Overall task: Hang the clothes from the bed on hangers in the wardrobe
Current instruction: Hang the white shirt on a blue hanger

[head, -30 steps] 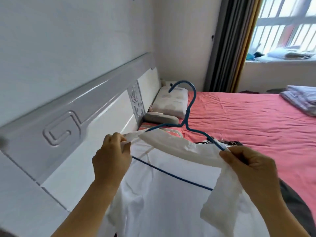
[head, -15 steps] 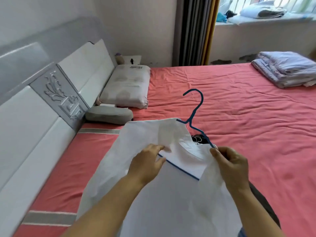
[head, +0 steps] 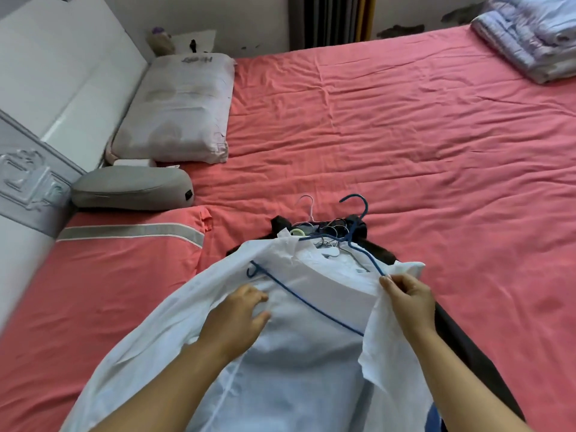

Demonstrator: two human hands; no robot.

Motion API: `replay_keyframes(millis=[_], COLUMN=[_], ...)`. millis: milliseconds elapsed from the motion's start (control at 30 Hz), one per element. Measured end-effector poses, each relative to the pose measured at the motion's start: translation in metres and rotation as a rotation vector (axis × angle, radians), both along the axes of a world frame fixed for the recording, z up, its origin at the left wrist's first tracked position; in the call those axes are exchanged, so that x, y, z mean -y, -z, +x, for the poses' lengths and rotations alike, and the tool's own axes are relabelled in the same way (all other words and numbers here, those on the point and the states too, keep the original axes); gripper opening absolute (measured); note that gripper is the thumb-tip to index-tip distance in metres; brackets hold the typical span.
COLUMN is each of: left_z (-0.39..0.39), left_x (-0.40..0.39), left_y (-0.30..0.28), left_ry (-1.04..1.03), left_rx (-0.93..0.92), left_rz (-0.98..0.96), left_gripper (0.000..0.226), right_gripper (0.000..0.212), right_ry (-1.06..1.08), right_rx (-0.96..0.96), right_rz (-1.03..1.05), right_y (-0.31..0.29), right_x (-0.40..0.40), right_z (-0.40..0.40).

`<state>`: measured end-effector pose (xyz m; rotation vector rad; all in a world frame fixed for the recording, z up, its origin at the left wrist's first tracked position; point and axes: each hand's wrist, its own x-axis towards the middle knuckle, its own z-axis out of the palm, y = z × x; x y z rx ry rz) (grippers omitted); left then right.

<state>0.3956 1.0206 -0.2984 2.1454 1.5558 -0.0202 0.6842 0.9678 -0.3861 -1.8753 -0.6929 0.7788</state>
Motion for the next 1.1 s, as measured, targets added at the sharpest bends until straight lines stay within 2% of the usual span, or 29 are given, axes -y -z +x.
replay_keyframes(millis=[167, 300, 367, 467, 500, 600, 667, 733, 767, 867, 933, 1000, 1100], left_z=[-0.008, -0.021, -0.028, -0.036, -0.037, -0.028, -0.01, 0.006, 0.013, 0.012, 0.002, -0.009, -0.02], left_x=[-0.023, -0.042, -0.048, -0.054, -0.056, -0.052, -0.041, -0.024, -0.015, 0.001, 0.007, 0.011, 0.019], left_y=[0.033, 0.057, 0.067, 0.079, 0.08, 0.07, 0.052, 0.045, 0.046, 0.056, 0.058, 0.053, 0.036], left_ry=[-0.063, -0.148, -0.178, -0.144, -0.155, -0.142, 0.024, 0.218, 0.273, 0.276, 0.295, 0.295, 0.246], left_rx=[-0.08, -0.191, -0.275, -0.425, -0.384, -0.014, 0.108, 0.116, 0.079, -0.176, -0.273, -0.273, -0.232], left_rz=[-0.017, -0.035, -0.107, -0.141, -0.089, 0.144, 0.252, 0.284, 0.209, -0.138, -0.328, -0.379, -0.31], left_gripper=[0.036, 0.036, 0.036, 0.041, 0.041, 0.035, 0.043, 0.048, 0.048, 0.042, 0.042, 0.044, 0.045], right_gripper=[0.012, 0.015, 0.016, 0.018, 0.019, 0.019, 0.02, 0.021, 0.021, 0.024, 0.025, 0.024, 0.023], right_ry=[-0.01, -0.119, -0.151, -0.244, -0.312, -0.534, -0.578, -0.561, -0.545, -0.513, -0.491, -0.481, -0.485], right_rx=[-0.056, 0.045, 0.177, 0.418, 0.455, 0.542, 0.579, 0.536, 0.512, 0.478, 0.469, 0.458, 0.451], right_rz=[-0.188, -0.272, -0.234, -0.017, 0.048, 0.094, 0.059, 0.013, 0.0, 0.004, 0.01, 0.003, 0.016], right_y=[0.033, 0.042, 0.042, 0.042, 0.041, 0.047, 0.054, 0.057, 0.056, 0.044, 0.032, 0.022, 0.008], right_x=[-0.004, 0.002, 0.011, 0.022, 0.025, 0.036, 0.045, 0.05, 0.052, 0.055, 0.056, 0.058, 0.061], right_z=[0.01, 0.014, 0.012, 0.001, -0.006, -0.031, -0.047, -0.056, -0.059, -0.061, -0.061, -0.062, -0.067])
